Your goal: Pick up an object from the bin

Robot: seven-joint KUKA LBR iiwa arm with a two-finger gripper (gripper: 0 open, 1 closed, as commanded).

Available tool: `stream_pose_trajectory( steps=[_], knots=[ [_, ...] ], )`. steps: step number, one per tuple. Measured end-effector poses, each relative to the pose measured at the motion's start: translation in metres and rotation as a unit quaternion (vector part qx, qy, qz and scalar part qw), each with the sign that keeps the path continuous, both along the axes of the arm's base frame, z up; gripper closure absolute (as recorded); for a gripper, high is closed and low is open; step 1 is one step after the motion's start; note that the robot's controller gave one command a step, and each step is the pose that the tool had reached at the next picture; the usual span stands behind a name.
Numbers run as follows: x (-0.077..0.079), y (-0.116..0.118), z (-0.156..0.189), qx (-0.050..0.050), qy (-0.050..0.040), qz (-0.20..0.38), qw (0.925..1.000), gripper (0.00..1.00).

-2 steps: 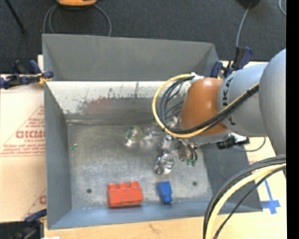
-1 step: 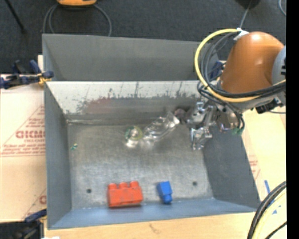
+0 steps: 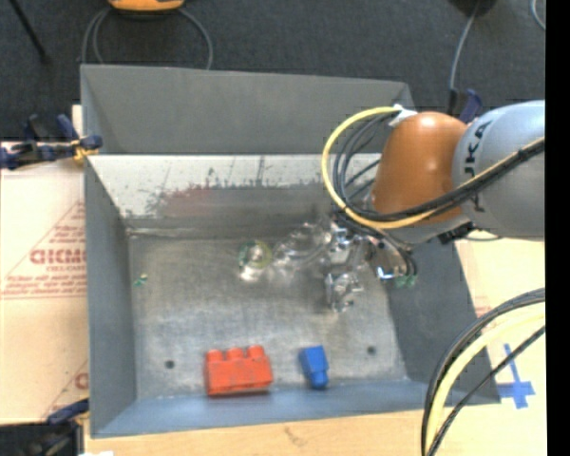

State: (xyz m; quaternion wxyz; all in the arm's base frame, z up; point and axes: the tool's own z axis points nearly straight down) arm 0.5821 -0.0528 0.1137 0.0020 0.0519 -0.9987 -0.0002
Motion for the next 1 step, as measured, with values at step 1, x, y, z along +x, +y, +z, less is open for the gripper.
stream_pose_trajectory(
  steps=[1],
  knots=[
    [-0.0023, -0.0284, 0.1757, -0.002, -0.0084, 0.087, 0.9962, 1.00]
  ],
)
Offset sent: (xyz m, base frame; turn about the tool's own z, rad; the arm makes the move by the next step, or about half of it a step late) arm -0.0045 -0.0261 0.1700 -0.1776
